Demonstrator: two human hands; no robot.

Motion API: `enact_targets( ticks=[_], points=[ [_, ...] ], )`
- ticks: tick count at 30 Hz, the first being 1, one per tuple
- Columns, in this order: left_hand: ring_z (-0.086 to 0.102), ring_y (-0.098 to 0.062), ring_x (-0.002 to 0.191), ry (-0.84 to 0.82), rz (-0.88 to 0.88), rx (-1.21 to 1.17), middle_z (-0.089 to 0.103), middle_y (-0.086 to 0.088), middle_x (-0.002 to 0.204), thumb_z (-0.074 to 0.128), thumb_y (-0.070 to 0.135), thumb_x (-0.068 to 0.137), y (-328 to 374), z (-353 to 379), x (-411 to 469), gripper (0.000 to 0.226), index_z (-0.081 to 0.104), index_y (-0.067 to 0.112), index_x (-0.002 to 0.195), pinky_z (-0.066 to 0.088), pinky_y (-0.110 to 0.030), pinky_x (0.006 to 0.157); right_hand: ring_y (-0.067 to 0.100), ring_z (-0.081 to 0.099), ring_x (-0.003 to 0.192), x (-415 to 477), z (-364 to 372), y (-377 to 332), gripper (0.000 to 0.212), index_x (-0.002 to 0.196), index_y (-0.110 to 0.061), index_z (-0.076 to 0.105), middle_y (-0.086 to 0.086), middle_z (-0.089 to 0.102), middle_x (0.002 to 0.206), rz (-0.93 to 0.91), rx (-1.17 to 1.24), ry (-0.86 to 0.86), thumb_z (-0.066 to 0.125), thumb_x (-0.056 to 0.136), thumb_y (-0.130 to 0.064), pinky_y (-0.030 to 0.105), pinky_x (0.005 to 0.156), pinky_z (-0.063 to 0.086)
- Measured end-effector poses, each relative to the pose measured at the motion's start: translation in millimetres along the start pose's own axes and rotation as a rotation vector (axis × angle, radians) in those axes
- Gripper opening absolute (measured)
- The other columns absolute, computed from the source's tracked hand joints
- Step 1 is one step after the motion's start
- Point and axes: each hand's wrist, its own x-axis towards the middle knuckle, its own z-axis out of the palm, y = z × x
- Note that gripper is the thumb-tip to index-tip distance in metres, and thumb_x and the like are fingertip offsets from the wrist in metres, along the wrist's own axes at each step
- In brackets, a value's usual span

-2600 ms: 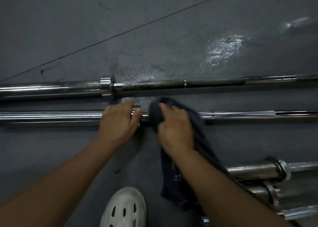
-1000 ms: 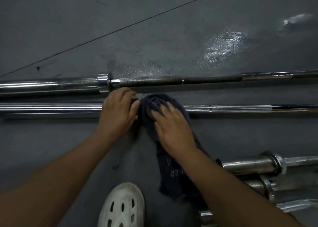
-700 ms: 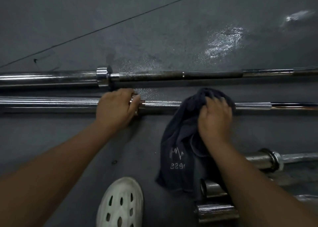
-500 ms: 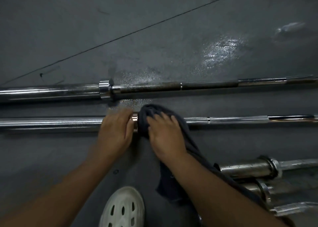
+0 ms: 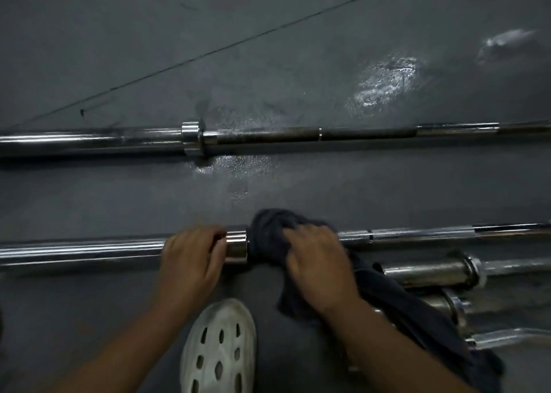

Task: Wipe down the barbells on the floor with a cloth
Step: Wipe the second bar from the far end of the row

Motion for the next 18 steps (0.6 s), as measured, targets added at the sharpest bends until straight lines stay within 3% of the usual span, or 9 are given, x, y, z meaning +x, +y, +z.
enact_targets(
  ticks=[3, 6, 8, 11, 14, 16, 18],
  points=[
    [0.055, -0.029, 0.102, 0.015, -0.013, 0.044, 0.061, -0.003, 0.115, 0.041, 0.042, 0.095, 8.3, 17.5, -16.9, 0.038, 0.063, 0.02, 0.117, 0.037, -0.045, 0.089, 0.028, 0.057, 0.084, -17.9, -7.5, 56.6, 0.023, 0.088, -0.015, 0.065, 0.003, 0.063, 0.086, 0.288, -0.034, 0.048, 0.045, 0.08, -0.024, 0.043, 0.085, 0.045],
    [0.051, -0.026, 0.106, 0.027, -0.054, 0.145, 0.058, 0.001, 0.12, 0.039, 0.045, 0.095, 19.1, 30.0, -19.8, 0.039, 0.059, 0.025, 0.122, 0.03, -0.046, 0.095, 0.032, 0.057, 0.097, -19.3, 2.8, 31.8, 0.032, 0.095, -0.012, 0.068, 0.008, 0.066, 0.097, 0.453, 0.017, 0.108, 0.044, 0.079, -0.026, 0.051, 0.098, 0.041],
    [0.055, -0.025, 0.101, 0.027, -0.084, 0.197, 0.063, 0.003, 0.112, 0.035, 0.047, 0.096, 22.6, 27.7, 3.0, 0.039, 0.062, 0.026, 0.115, 0.033, -0.044, 0.091, 0.031, 0.056, 0.103, -4.5, 11.6, -14.3, 0.03, 0.094, -0.018, 0.067, 0.006, 0.066, 0.101, 0.391, 0.035, 0.065, 0.048, 0.08, -0.036, 0.051, 0.1, 0.039],
    [0.058, -0.03, 0.103, -0.01, -0.112, 0.175, 0.065, -0.002, 0.111, 0.03, 0.052, 0.097, 18.7, 17.4, 59.2, 0.046, 0.061, 0.023, 0.116, 0.04, -0.043, 0.086, 0.026, 0.053, 0.115, 23.0, 20.9, -58.0, 0.041, 0.109, -0.021, 0.064, 0.003, 0.063, 0.116, 0.144, 0.095, 0.005, 0.049, 0.086, -0.052, 0.049, 0.107, 0.035],
    [0.057, -0.034, 0.101, 0.046, -0.039, 0.015, 0.063, -0.009, 0.11, 0.034, 0.046, 0.099, 2.7, 5.4, 81.5, 0.043, 0.06, 0.017, 0.116, 0.042, -0.046, 0.087, 0.03, 0.06, 0.092, 51.0, 9.7, -16.6, 0.026, 0.094, -0.017, 0.066, 0.006, 0.067, 0.096, 0.028, 0.037, 0.072, 0.052, 0.089, -0.039, 0.043, 0.085, 0.046],
    [0.055, -0.035, 0.098, 0.101, -0.029, 0.058, 0.062, -0.009, 0.108, 0.039, 0.042, 0.098, -6.7, 4.6, 65.3, 0.038, 0.06, 0.015, 0.114, 0.04, -0.046, 0.089, 0.036, 0.061, 0.081, 58.2, -5.4, 39.2, 0.025, 0.085, -0.013, 0.066, 0.012, 0.069, 0.086, 0.159, -0.012, 0.134, 0.049, 0.09, -0.032, 0.043, 0.074, 0.047],
    [0.052, -0.033, 0.106, 0.103, 0.008, 0.158, 0.06, -0.008, 0.117, 0.041, 0.044, 0.097, -8.6, 12.0, 47.9, 0.041, 0.058, 0.014, 0.12, 0.034, -0.048, 0.099, 0.039, 0.061, 0.078, 54.4, -20.9, 92.8, 0.032, 0.084, -0.008, 0.064, 0.017, 0.067, 0.084, 0.385, -0.027, 0.228, 0.043, 0.091, -0.031, 0.046, 0.074, 0.047]
  ],
)
